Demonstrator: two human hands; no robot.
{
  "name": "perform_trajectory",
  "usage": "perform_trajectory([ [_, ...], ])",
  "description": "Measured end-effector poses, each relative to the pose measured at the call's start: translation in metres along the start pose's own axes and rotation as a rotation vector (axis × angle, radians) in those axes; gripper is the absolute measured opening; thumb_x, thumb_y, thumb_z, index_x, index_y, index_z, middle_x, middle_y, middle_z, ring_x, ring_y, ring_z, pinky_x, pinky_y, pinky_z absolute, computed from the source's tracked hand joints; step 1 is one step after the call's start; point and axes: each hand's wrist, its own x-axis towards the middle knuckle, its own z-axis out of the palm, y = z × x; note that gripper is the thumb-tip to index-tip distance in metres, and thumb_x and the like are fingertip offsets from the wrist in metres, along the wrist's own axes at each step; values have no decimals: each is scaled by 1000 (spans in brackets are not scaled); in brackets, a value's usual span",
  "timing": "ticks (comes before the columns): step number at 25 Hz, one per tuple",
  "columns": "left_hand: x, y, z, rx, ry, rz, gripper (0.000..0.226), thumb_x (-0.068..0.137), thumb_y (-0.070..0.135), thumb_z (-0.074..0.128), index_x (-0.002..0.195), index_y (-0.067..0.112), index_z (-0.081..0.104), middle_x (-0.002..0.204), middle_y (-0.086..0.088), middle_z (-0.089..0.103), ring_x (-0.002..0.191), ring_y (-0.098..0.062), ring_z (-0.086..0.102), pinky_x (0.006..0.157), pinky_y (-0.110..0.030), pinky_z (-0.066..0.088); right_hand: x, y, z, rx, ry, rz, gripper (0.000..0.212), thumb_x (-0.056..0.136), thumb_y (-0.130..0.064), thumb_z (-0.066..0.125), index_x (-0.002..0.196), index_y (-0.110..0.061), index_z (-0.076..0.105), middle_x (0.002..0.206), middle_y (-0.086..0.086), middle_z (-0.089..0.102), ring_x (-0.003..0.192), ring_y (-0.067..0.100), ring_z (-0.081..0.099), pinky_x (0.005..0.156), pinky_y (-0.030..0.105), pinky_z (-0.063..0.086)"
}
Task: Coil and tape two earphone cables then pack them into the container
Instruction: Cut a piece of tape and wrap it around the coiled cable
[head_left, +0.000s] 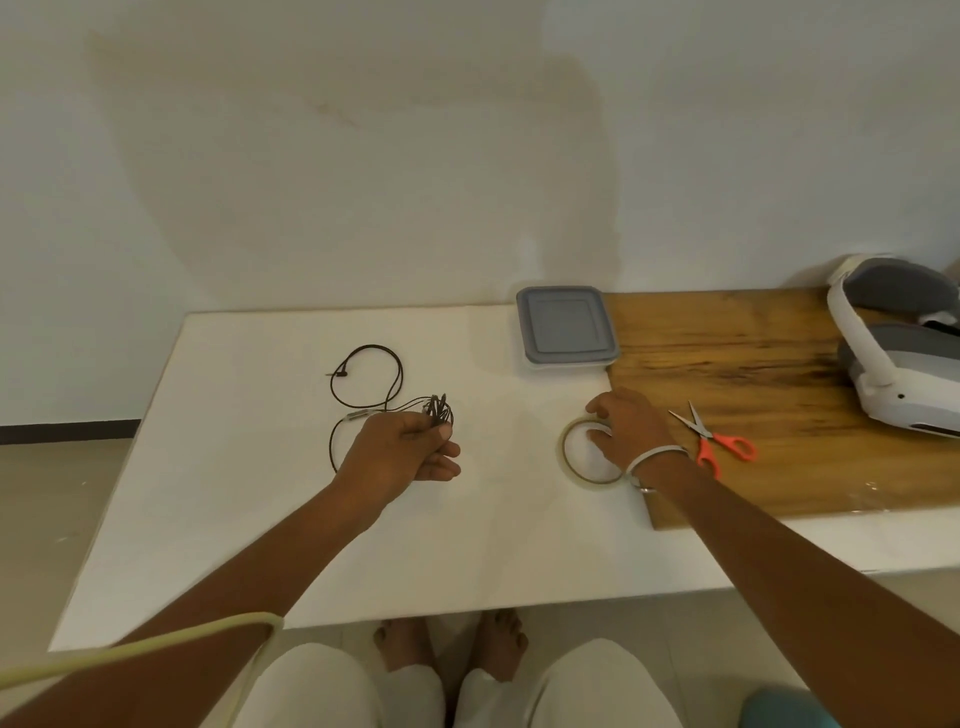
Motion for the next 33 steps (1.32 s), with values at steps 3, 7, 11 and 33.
perform_trajectory([
  [3, 9, 0, 12, 33, -19, 5, 16, 95, 10, 60, 100, -3, 68, 85, -17, 71, 58, -16, 69, 57, -20, 56, 2, -1, 4, -10, 43, -24, 14, 84, -17, 62, 98, -16, 63, 102, 4, 60, 97, 22, 55, 86, 35, 46],
  [7, 14, 4, 27, 17, -47, -5, 20, 93, 6, 60, 108, -9, 60, 81, -18, 70, 52, -17, 68, 54, -22, 58, 2, 0, 3, 15, 58, -42, 12, 86, -15, 61, 97, -16, 64, 99, 3, 61, 93, 22, 57, 84, 38, 48],
  [11, 14, 7, 39, -55, -29, -23, 35, 89, 3, 66, 115, -1, 43, 83, -25, 67, 49, -23, 64, 51, -26, 57, 2, 1, -2, 10, 25, -132, 21, 85, -12, 59, 105, -21, 62, 93, 4, 59, 87, 22, 56, 77, 33, 48],
  [33, 27, 20, 24, 292, 103, 243, 19, 98, 17, 52, 101, 20, 71, 82, 1, 70, 63, -8, 67, 66, -16, 55, -15, -94, -52, 527, -56, -436, 31, 83, -7, 64, 108, -25, 59, 96, -8, 64, 89, 6, 61, 75, 15, 51],
])
